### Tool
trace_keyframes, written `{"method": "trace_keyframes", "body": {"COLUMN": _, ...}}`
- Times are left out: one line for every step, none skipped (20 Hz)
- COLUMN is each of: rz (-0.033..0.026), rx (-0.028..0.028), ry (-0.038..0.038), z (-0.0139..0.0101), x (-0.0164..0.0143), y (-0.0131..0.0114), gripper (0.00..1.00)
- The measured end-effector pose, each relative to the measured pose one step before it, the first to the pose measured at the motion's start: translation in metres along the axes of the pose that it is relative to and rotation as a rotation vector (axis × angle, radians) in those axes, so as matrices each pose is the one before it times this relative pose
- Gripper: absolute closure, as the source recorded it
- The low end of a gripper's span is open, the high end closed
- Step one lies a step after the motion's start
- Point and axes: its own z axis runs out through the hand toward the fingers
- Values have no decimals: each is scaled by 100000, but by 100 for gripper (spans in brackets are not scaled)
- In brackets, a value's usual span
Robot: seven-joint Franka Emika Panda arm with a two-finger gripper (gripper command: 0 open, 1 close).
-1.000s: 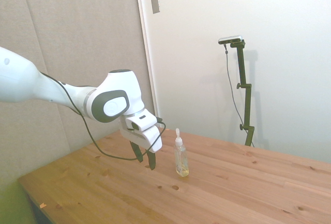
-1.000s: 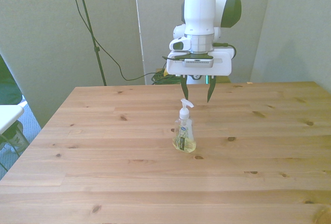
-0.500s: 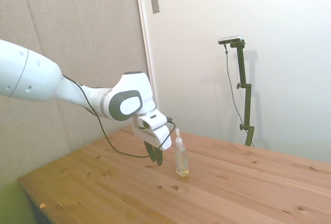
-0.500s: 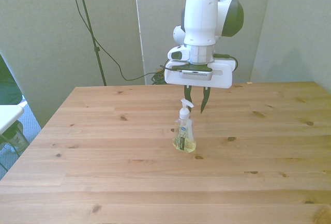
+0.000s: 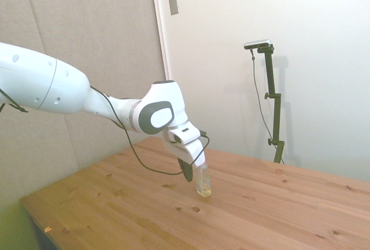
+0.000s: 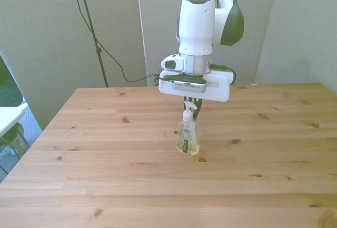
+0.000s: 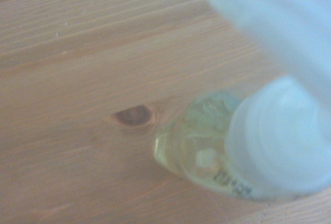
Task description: Knock down the sanitizer
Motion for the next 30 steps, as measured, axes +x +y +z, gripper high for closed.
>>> {"method": "trace_keyframes", "body": {"rz": 454, "rx": 52, "ry": 295, "z": 71, "x": 385, "y": -283, "gripper": 100}}
{"method": "trace_keyframes", "body": {"rz": 399, "rx": -117, "ry": 171, "z": 90, "x": 355, "y": -279, "gripper": 100}}
{"method": "trace_keyframes", "body": {"rz": 450, "rx": -290, "ry": 84, "z": 70, "x": 347, "y": -278, "gripper": 100}}
{"method": "trace_keyframes", "body": {"rz": 491, "rx": -57, "ry": 236, "z": 13, "x": 339, "y": -324, "gripper": 100}}
{"method": "trace_keyframes", "body": {"rz": 571, "rx": 200, "ry": 420, "z": -35, "x": 392, "y": -366, "gripper": 100}}
{"method": "trace_keyframes", "body": {"rz": 635, "rx": -21, "ry": 272, "z": -55, "x": 386, "y": -371, "gripper": 100}}
{"method": "trace_keyframes", "body": {"rz": 697, "rx": -82, "ry": 264, "z": -120, "x": 411, "y": -410, "gripper": 100}}
{"method": "trace_keyframes", "body": {"rz": 510, "rx": -121, "ry": 243, "z": -117, "x": 373, "y": -428, "gripper": 100}}
{"method": "trace_keyframes", "body": {"rz": 452, "rx": -38, "ry": 274, "z": -117, "x": 381, "y": -491, "gripper": 100}}
{"method": "trace_keyframes", "body": {"rz": 412, "rx": -230, "ry": 126, "z": -55, "x": 322, "y": -493, "gripper": 100}}
{"method": "trace_keyframes", "body": {"rz": 345, "rx": -221, "ry": 144, "z": 8, "x": 308, "y": -495, "gripper": 100}}
{"method": "trace_keyframes", "body": {"rz": 364, "rx": -225, "ry": 141, "z": 38, "x": 295, "y": -486, "gripper": 100}}
{"method": "trace_keyframes", "body": {"rz": 410, "rx": -79, "ry": 261, "z": 69, "x": 313, "y": -471, "gripper": 100}}
{"method": "trace_keyframes", "body": {"rz": 545, "rx": -350, "ry": 207, "z": 103, "x": 396, "y": -453, "gripper": 100}}
{"method": "trace_keyframes", "body": {"rz": 616, "rx": -138, "ry": 364, "z": 49, "x": 426, "y": -393, "gripper": 100}}
{"method": "trace_keyframes", "body": {"rz": 723, "rx": -128, "ry": 393, "z": -14, "x": 457, "y": -383, "gripper": 100}}
{"method": "trace_keyframes", "body": {"rz": 741, "rx": -55, "ry": 527, "z": 10, "x": 478, "y": -376, "gripper": 100}}
{"method": "trace_keyframes", "body": {"rz": 846, "rx": -3, "ry": 534, "z": 35, "x": 448, "y": -336, "gripper": 100}}
{"method": "trace_keyframes", "body": {"rz": 782, "rx": 312, "ry": 638, "z": 29, "x": 402, "y": -379, "gripper": 100}}
{"method": "trace_keyframes", "body": {"rz": 691, "rx": 66, "ry": 506, "z": 137, "x": 339, "y": -359, "gripper": 100}}
{"method": "trace_keyframes", "body": {"rz": 639, "rx": -42, "ry": 443, "z": 208, "x": 299, "y": -341, "gripper": 100}}
{"method": "trace_keyframes", "body": {"rz": 494, "rx": 81, "ry": 388, "z": 213, "x": 226, "y": -354, "gripper": 100}}
{"method": "trace_keyframes", "body": {"rz": 488, "rx": 200, "ry": 345, "z": 208, "x": 164, "y": -367, "gripper": 100}}
{"method": "trace_keyframes", "body": {"rz": 483, "rx": 266, "ry": 341, "z": 195, "x": 128, "y": -382, "gripper": 100}}
{"method": "trace_keyframes", "body": {"rz": 456, "rx": 296, "ry": 280, "z": 184, "x": 77, "y": -349, "gripper": 100}}
{"method": "trace_keyframes", "body": {"rz": 346, "rx": 292, "ry": 280, "z": 171, "x": 64, "y": -326, "gripper": 100}}
{"method": "trace_keyframes", "body": {"rz": 406, "rx": 395, "ry": 393, "z": 84, "x": 94, "y": -319, "gripper": 100}}
{"method": "trace_keyframes", "body": {"rz": 481, "rx": 334, "ry": 410, "z": 102, "x": 121, "y": -289, "gripper": 100}}
{"method": "trace_keyframes", "body": {"rz": 478, "rx": 300, "ry": 431, "z": 88, "x": 143, "y": -257, "gripper": 100}}
{"method": "trace_keyframes", "body": {"rz": 389, "rx": 254, "ry": 463, "z": 82, "x": 195, "y": -216, "gripper": 100}}
